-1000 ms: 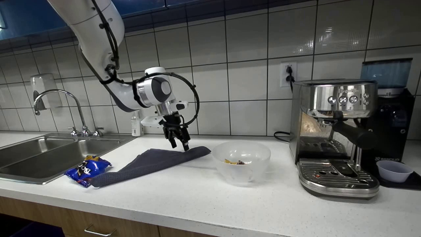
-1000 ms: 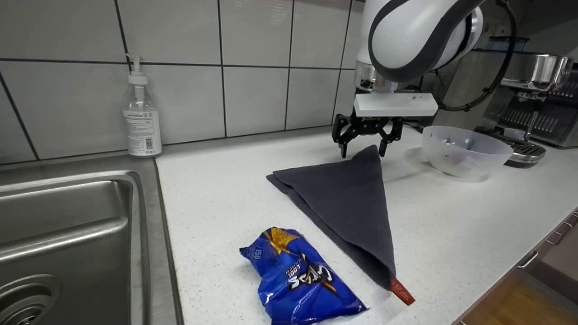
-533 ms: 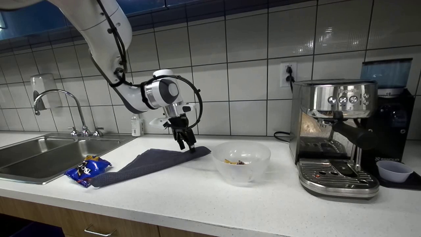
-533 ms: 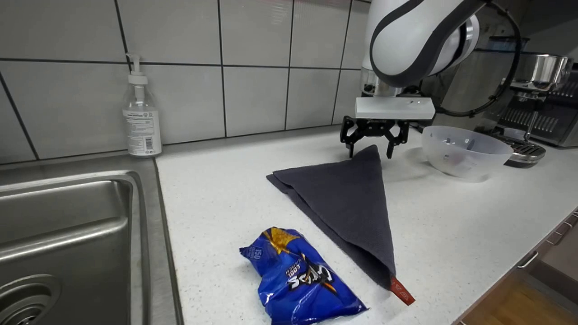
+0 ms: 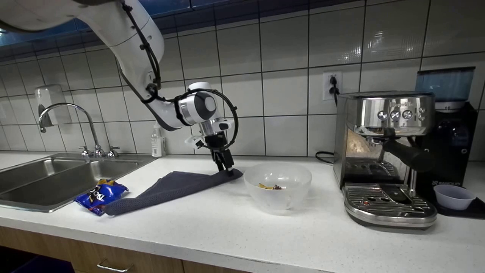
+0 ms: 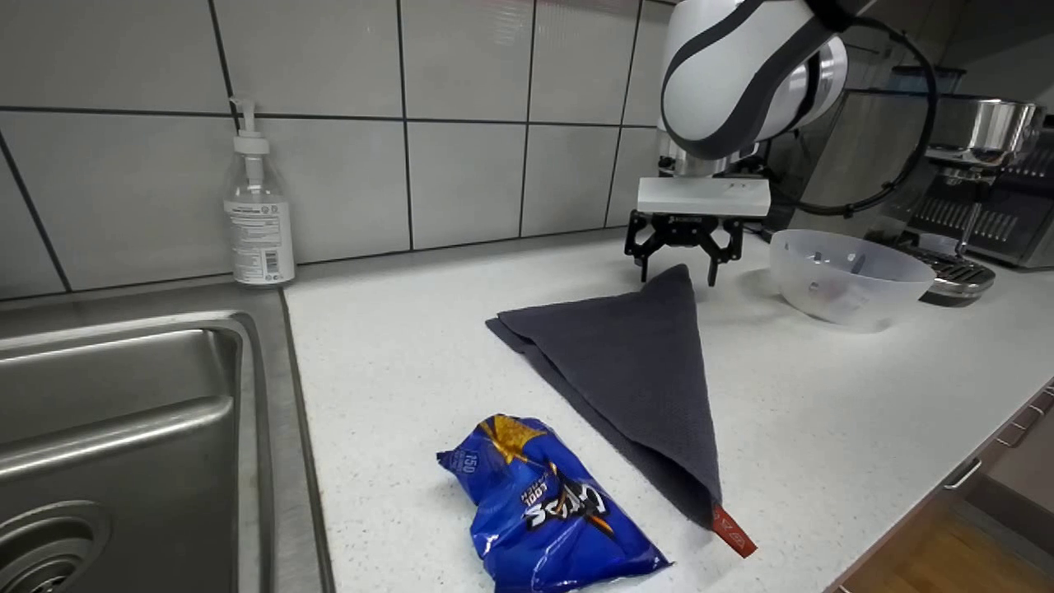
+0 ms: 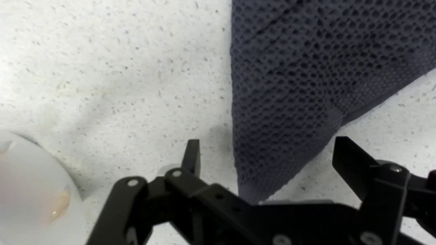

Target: Fold the towel

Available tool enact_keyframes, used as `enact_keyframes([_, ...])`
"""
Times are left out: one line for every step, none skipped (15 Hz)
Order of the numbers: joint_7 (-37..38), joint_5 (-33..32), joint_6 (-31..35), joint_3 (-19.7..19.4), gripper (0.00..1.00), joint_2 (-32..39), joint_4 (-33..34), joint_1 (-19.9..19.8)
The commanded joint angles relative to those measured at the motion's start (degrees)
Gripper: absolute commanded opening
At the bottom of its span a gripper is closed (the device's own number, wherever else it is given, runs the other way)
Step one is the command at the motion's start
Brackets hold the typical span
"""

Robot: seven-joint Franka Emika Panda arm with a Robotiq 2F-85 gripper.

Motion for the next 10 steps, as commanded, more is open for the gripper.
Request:
enact_keyframes([2.35, 0.91, -3.96, 0.02, 1.0, 2.85, 5.47, -1.02])
enact_keyframes([2.72, 0.86, -4.42, -0.02, 1.0, 3.2, 6.11, -1.19])
enact_keyframes([2.91, 0.94, -4.79, 0.02, 1.0, 3.46, 6.64, -1.44])
enact_keyframes([3.32, 0.84, -4.91, -0.05, 1.0, 3.66, 7.04, -1.55])
enact_keyframes([3.58, 0.77, -5.12, -0.1, 1.0, 3.92, 7.45, -1.69])
enact_keyframes([3.94, 0.73, -5.34, -0.19, 1.0, 4.13, 7.81, -1.82])
enact_keyframes([4.32, 0.69, -5.57, -0.3, 1.0, 4.32, 8.16, -1.97])
enact_keyframes([4.58, 0.67, -5.85, -0.34, 1.0, 4.43, 8.45, -2.11])
enact_keyframes([4.81, 0.6, -5.97, -0.42, 1.0, 4.47, 8.61, -2.22])
enact_keyframes([5.04, 0.53, -6.13, -0.5, 1.0, 4.55, 8.82, -2.3])
